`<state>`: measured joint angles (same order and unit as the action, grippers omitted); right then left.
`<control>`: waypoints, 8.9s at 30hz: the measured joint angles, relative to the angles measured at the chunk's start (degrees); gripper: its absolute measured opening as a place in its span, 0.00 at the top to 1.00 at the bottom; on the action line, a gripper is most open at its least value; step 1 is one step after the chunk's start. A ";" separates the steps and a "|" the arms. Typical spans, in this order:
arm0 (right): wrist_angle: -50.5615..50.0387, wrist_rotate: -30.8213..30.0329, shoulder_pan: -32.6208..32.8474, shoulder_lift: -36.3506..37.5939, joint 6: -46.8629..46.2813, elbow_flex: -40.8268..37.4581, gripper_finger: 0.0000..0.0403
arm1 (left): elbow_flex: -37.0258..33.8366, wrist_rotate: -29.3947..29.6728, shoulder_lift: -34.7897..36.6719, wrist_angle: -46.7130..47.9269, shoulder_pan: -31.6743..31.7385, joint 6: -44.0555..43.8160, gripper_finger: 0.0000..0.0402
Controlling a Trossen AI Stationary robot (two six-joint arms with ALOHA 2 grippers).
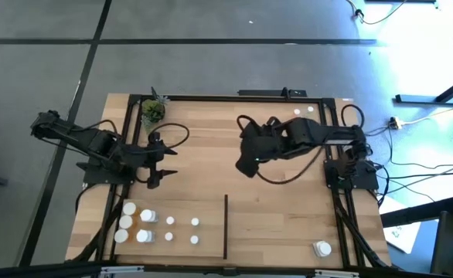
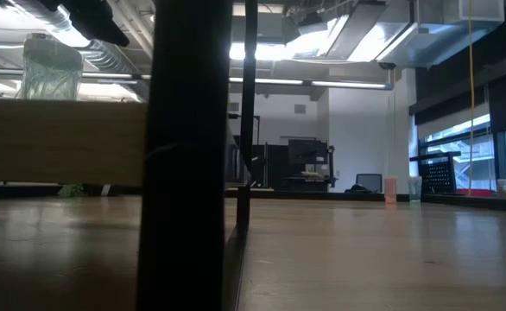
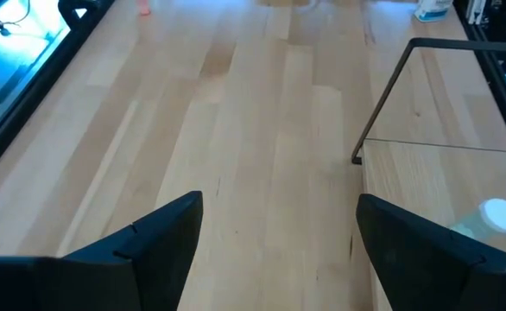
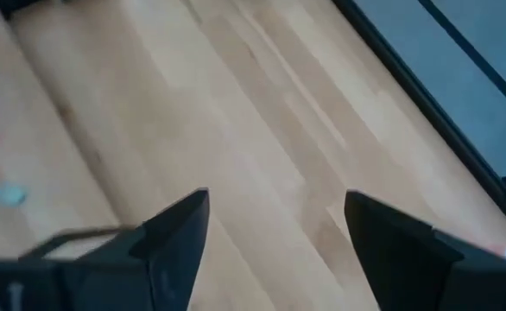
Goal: Pick and place medicine bottles onto shelf by color
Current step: Put the small red pill bottle on the shelf aligned with the other small red pill bottles
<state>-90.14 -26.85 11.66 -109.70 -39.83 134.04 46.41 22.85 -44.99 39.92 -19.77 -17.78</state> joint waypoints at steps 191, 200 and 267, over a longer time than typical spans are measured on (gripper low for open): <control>31.25 32.55 -21.60 -10.54 26.57 -33.46 0.71 | -0.04 7.51 0.13 5.88 18.15 7.86 0.25; 35.31 32.53 -21.60 -10.67 24.84 -35.37 0.71 | -0.04 7.50 0.13 5.92 18.15 7.86 0.25; 34.61 32.50 -21.69 -10.61 9.00 -40.24 0.58 | -0.04 7.52 0.13 5.94 18.14 7.93 0.25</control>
<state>-55.53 5.65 -10.02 -120.31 -30.83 93.80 46.37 30.37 -44.86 45.86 -1.62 -9.85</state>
